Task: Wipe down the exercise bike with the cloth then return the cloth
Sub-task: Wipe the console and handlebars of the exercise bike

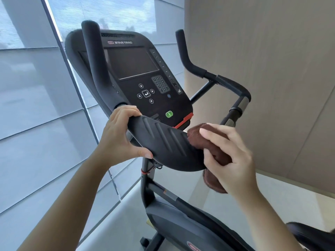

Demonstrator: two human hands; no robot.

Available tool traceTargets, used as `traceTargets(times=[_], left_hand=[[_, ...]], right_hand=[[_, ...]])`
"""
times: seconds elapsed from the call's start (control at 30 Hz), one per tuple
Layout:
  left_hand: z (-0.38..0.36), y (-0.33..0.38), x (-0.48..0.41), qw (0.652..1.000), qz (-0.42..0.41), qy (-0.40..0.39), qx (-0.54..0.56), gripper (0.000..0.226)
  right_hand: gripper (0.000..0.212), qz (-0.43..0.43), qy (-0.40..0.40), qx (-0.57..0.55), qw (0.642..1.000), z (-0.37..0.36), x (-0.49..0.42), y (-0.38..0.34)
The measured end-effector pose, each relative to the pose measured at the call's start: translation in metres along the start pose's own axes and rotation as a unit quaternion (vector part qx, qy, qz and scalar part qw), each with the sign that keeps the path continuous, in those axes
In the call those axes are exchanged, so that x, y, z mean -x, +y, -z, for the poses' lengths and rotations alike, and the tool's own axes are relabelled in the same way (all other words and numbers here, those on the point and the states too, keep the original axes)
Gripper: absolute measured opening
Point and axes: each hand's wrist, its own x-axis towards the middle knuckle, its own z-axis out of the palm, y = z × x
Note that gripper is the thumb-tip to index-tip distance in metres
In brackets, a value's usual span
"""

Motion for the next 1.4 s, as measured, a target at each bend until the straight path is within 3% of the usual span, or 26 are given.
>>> traceTargets(times=[0.13, 0.3, 0.43, 0.7, 0.87, 0.97, 1.1, 1.2, 1.4], left_hand=[[0.001, 0.0, 0.001, 1.0, -0.001, 0.011, 0.003, 0.105], [0.004, 0.002, 0.006, 1.0, -0.008, 0.007, -0.003, 0.102], [0.003, 0.003, 0.008, 1.0, -0.014, 0.023, 0.012, 0.099], [0.005, -0.016, 0.009, 0.996, -0.075, 0.032, 0.039, 0.08], [0.022, -0.05, 0.004, 0.991, -0.126, 0.036, 0.019, 0.061], [0.03, -0.068, 0.003, 0.985, -0.168, 0.035, -0.012, 0.051], [0.035, -0.089, 0.002, 0.98, -0.197, 0.033, 0.002, 0.043], [0.035, -0.096, 0.002, 0.975, -0.218, 0.026, 0.016, 0.039], [0.043, -0.11, -0.008, 0.983, -0.173, 0.056, 0.028, 0.038]], right_hand=[[0.03, 0.008, -0.039, 0.037, 0.999, 0.003, -0.011, -0.004], [0.036, -0.136, -0.093, 0.086, 0.983, 0.007, -0.044, -0.001], [0.037, -0.123, -0.168, 0.109, 0.972, 0.001, -0.047, -0.018], [0.042, -0.158, -0.14, 0.105, 0.972, -0.012, -0.061, -0.046], [0.038, -0.112, -0.113, 0.076, 0.984, -0.065, -0.094, -0.073], [0.038, -0.104, -0.209, 0.114, 0.966, -0.1, -0.108, -0.081], [0.048, -0.17, -0.323, 0.196, 0.91, -0.097, -0.109, -0.082], [0.051, -0.172, -0.311, 0.222, 0.908, -0.099, -0.103, -0.085], [0.044, -0.136, -0.24, 0.147, 0.95, -0.108, -0.116, -0.078]])
